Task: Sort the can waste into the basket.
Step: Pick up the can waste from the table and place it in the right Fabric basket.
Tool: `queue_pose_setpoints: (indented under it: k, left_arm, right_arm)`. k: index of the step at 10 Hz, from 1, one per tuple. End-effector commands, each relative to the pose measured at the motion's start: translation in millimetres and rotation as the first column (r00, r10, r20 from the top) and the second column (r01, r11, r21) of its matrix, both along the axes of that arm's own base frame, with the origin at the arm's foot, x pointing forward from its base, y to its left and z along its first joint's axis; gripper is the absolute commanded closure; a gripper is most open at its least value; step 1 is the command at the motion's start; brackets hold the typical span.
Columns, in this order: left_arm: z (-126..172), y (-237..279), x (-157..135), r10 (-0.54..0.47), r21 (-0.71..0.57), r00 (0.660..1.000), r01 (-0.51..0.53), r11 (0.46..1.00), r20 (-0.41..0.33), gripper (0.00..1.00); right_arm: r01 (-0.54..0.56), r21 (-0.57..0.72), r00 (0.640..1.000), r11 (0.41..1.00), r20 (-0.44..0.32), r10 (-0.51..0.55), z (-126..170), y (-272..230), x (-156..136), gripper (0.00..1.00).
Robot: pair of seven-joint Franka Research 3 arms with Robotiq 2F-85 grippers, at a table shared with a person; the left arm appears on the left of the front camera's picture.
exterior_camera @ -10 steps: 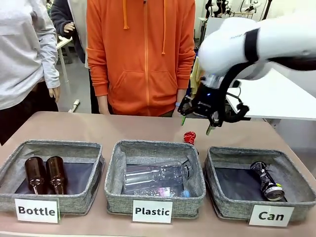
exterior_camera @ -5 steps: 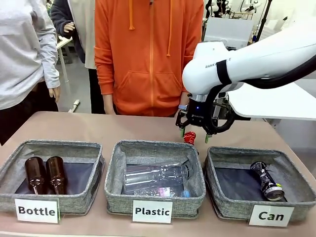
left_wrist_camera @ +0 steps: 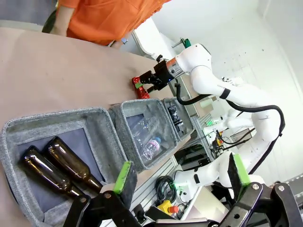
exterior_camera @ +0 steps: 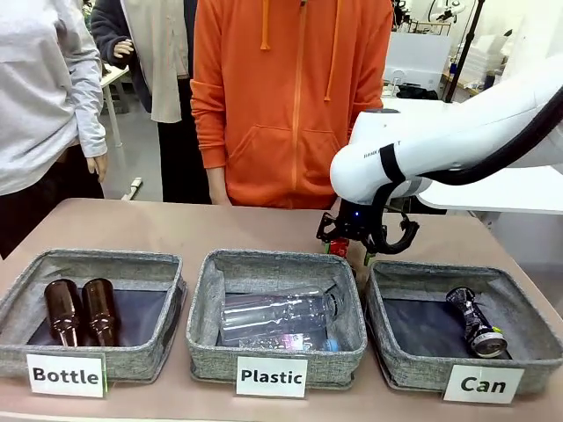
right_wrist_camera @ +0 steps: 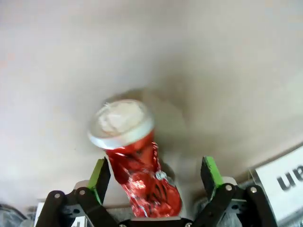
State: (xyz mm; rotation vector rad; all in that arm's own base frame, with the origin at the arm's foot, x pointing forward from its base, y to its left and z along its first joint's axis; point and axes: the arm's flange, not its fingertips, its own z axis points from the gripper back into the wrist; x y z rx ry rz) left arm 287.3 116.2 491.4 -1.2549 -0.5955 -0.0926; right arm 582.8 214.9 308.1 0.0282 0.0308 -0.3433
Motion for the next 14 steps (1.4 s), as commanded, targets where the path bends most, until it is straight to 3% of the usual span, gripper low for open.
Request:
queue_pose_setpoints:
  k: [1,5,6,8,9,10,11,12,13,14]
  left_arm:
    - [3.7,-0.7,-1.1,0.004,-0.02,1.0,-0.004,1.0,-0.001,0.0]
    - [3.7,-0.7,-1.1,0.004,-0.02,1.0,-0.004,1.0,-0.001,0.0]
    - [3.7,-0.7,-1.1,0.004,-0.02,1.0,-0.004,1.0,-0.001,0.0]
    - [3.7,-0.7,-1.1,0.004,-0.02,1.0,-0.004,1.0,-0.001,0.0]
    - [3.7,-0.7,-1.1,0.004,-0.02,1.0,-0.004,1.0,-0.001,0.0]
    - [3.7,-0.7,-1.1,0.004,-0.02,1.0,-0.004,1.0,-0.001,0.0]
    - [3.7,-0.7,-1.1,0.004,-0.02,1.0,-0.004,1.0,-0.001,0.0]
    - [3.7,-0.7,-1.1,0.004,-0.02,1.0,-0.004,1.0,-0.001,0.0]
    - [3.7,-0.7,-1.1,0.004,-0.02,1.0,-0.004,1.0,-0.001,0.0]
    - [3.7,-0.7,-1.1,0.004,-0.02,1.0,-0.004,1.0,-0.001,0.0]
  right_arm:
    - [-0.065,0.05,0.998,0.997,0.028,0.064,-12.9,-1.8,-8.0,0.0]
    - [-0.095,0.042,0.995,0.995,-0.002,0.095,-15.5,-1.9,-7.3,0.0]
    - [-0.108,0.036,0.994,0.994,-0.011,0.108,-14.7,0.3,-7.7,0.56]
    - [-0.115,0.024,0.993,0.993,-0.009,0.115,-13.2,3.9,-7.1,0.57]
    - [-0.117,0.025,0.993,0.993,-0.007,0.117,-12.7,4.3,-7.0,0.62]
    - [-0.117,0.024,0.993,0.993,-0.007,0.117,-12.5,4.5,-7.0,0.73]
    - [-0.12,0.023,0.993,0.993,-0.008,0.12,-12.1,4.4,-7.1,1.0]
    - [-0.121,0.025,0.993,0.992,-0.008,0.122,-11.7,4.2,-7.0,0.93]
    - [-0.123,0.025,0.992,0.992,-0.001,0.123,-10.9,4.2,-7.4,1.0]
    - [-0.126,0.026,0.992,0.992,0.002,0.126,-9.7,4.2,-7.4,1.0]
